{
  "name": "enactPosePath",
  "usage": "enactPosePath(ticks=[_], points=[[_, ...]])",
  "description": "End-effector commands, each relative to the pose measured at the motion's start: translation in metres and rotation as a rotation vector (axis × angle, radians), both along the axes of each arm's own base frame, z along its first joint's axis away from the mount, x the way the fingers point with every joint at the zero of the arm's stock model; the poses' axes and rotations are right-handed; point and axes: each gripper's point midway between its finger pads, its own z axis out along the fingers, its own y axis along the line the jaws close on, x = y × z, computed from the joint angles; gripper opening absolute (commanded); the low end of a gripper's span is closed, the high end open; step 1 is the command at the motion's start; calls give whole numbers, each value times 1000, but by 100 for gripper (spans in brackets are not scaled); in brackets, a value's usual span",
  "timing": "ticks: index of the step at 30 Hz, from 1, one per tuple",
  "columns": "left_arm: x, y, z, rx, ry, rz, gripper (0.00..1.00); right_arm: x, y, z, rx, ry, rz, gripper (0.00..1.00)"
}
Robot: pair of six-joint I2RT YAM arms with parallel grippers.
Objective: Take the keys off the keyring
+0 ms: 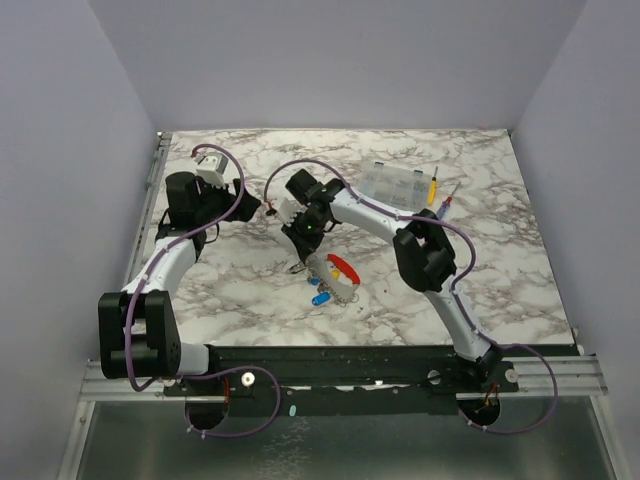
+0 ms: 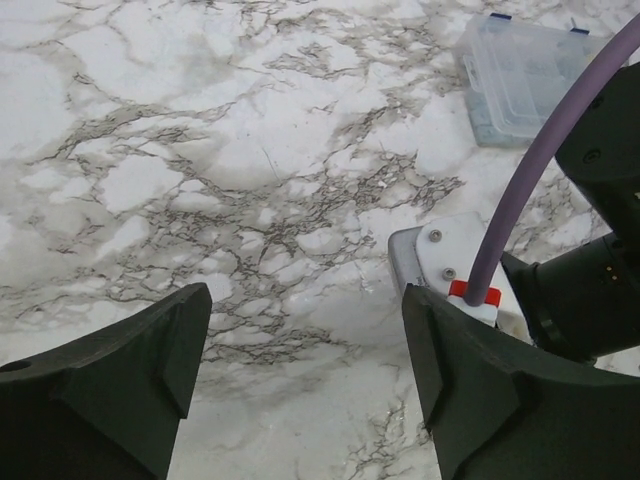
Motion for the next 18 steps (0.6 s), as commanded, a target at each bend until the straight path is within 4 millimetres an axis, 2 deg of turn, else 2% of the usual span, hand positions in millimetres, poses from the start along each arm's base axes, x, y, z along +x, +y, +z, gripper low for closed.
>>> enactPosePath(ticks=[1, 2, 7, 10, 14, 18], points=[[-2, -3, 5, -16, -19, -15, 95, -3, 3, 6, -2, -10, 17, 1], [-3, -4, 3, -20, -12, -22, 98, -3, 4, 12, 13, -19, 19, 1], [-8, -14, -12, -40, 69, -98, 99, 1, 11, 56, 199, -130, 15, 1], [-16, -22, -17, -59, 65, -155, 99, -1, 11, 71, 299, -175, 2, 1], [-35, -41, -24, -115, 86, -305, 99, -5, 8, 79, 361, -184, -12, 0], [-53, -59, -38, -124, 103, -426, 99, -6, 2, 76, 390, -174, -36, 1]])
